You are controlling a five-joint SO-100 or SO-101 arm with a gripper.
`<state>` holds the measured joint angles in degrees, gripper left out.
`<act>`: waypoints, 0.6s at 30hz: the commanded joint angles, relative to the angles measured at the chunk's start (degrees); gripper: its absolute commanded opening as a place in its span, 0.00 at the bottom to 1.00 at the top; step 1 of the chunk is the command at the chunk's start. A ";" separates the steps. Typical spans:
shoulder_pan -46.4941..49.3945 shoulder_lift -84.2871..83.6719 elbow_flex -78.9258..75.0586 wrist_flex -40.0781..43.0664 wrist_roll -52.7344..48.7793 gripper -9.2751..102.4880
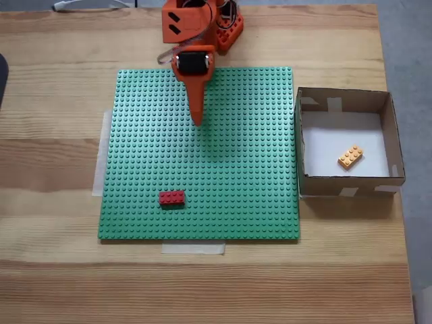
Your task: Pick the yellow lego block and put it in the box.
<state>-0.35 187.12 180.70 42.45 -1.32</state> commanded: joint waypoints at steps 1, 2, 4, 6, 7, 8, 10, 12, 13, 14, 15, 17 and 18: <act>0.62 -0.18 1.41 0.44 0.44 0.07; 0.62 -0.18 1.49 0.97 0.62 0.07; 0.62 -0.18 1.49 1.85 1.14 0.07; 0.62 -0.18 1.49 2.55 1.67 0.07; 0.62 -0.18 1.58 3.25 1.85 0.07; 0.62 -0.18 1.58 3.34 1.93 0.07; 0.62 -0.18 1.58 3.34 1.85 0.07; 0.62 -0.18 1.58 3.34 1.85 0.07; 0.62 -0.18 1.58 3.34 1.85 0.07; 0.44 -0.18 1.58 3.34 1.58 0.07; 0.35 -0.18 1.58 3.43 1.32 0.07; 0.18 -0.18 1.58 3.43 1.05 0.07; 0.18 -0.18 1.58 3.43 1.05 0.07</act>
<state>0.18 186.50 181.93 45.70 0.26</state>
